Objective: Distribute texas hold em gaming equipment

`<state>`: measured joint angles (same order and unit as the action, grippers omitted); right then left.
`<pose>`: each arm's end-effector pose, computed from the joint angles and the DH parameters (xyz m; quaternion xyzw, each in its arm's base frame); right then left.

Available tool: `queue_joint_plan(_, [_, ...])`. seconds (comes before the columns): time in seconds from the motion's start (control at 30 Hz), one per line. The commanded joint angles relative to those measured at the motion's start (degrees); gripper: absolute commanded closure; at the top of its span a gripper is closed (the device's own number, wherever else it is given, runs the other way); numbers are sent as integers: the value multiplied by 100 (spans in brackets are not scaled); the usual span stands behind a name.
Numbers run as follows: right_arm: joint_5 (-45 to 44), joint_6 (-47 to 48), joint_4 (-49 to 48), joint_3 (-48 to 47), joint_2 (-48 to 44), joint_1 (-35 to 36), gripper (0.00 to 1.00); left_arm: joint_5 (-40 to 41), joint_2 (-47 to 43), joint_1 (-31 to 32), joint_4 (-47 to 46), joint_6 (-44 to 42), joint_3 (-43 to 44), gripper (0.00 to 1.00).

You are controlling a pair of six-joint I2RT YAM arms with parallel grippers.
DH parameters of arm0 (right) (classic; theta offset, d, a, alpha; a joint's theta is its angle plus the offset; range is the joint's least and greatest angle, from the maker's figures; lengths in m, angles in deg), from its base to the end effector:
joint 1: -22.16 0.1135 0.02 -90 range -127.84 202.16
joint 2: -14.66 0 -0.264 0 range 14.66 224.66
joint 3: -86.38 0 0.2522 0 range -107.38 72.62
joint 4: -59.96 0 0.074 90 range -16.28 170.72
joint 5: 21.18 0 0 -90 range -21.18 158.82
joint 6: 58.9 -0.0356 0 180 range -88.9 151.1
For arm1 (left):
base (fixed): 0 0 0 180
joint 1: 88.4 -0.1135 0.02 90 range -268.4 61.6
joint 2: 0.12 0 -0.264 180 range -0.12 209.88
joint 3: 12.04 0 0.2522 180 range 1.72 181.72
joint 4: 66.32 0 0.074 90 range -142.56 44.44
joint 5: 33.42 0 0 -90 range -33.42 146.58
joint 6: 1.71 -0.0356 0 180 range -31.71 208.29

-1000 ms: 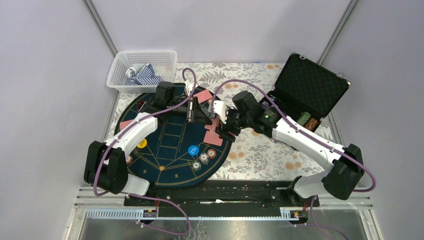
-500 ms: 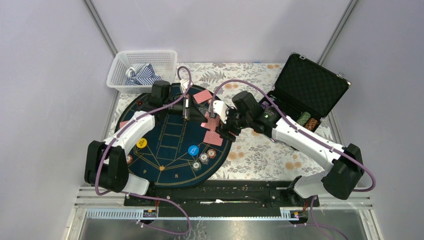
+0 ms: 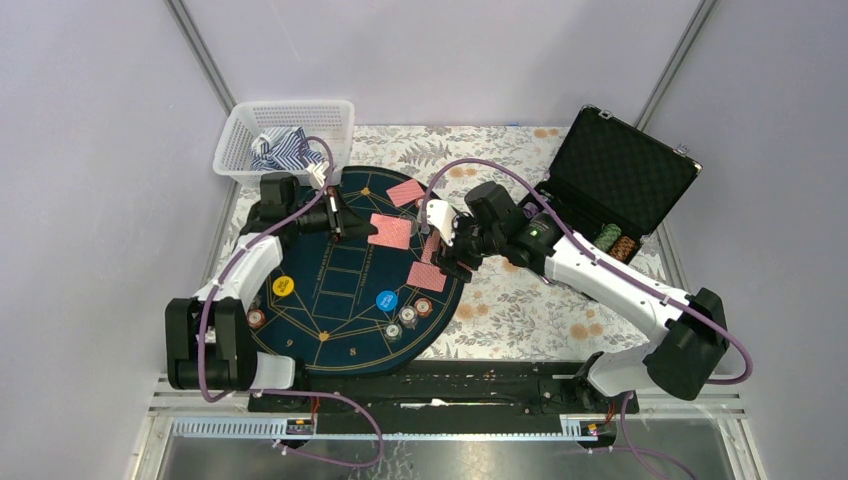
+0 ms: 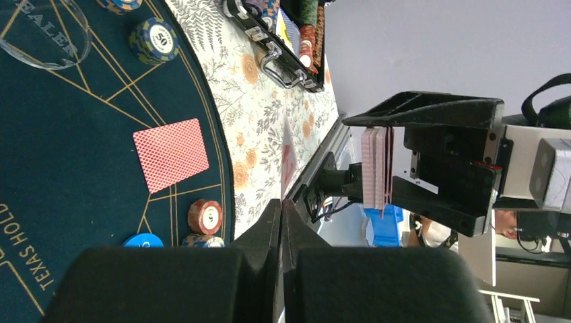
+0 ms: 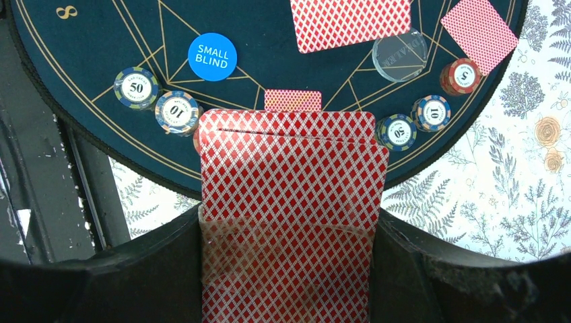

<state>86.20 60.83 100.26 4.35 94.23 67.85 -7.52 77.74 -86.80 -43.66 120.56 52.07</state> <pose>0.2086 0.2289 0.3177 -0.5956 0.6618 0.1947 0.4115 0.2805 -0.0399 0.2585 0.0306 0.7929 -0.5644 0.2275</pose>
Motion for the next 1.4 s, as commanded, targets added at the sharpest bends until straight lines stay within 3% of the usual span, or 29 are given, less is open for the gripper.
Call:
queue_joint_plan(0.0, [-10, 13, -281, -181, -236, 25, 85, 224, 93, 28, -661, 200, -168, 100])
queue_joint_plan(0.37, [-65, 19, -295, -139, -223, 22, 85, 740, 1079, 1122, -2528, 1221, -763, 100])
queue_joint_plan(0.83, [-70, 55, -327, -47, -157, 27, 85, 1069, 2527, 1744, -2665, 1008, -421, 95])
queue_joint_plan(0.93, [-69, 55, -325, -41, -148, 23, 85, 1156, 2701, 1774, -2481, 859, -305, 89])
queue_joint_plan(1.13, [-52, 57, -334, -28, -154, 21, 84, 1648, 2541, 1762, -1548, 301, -68, 62])
queue_joint_plan(1.37, [-80, 68, -330, 17, -202, 27, 84, 2322, 1727, 1405, -290, -368, 215, 48])
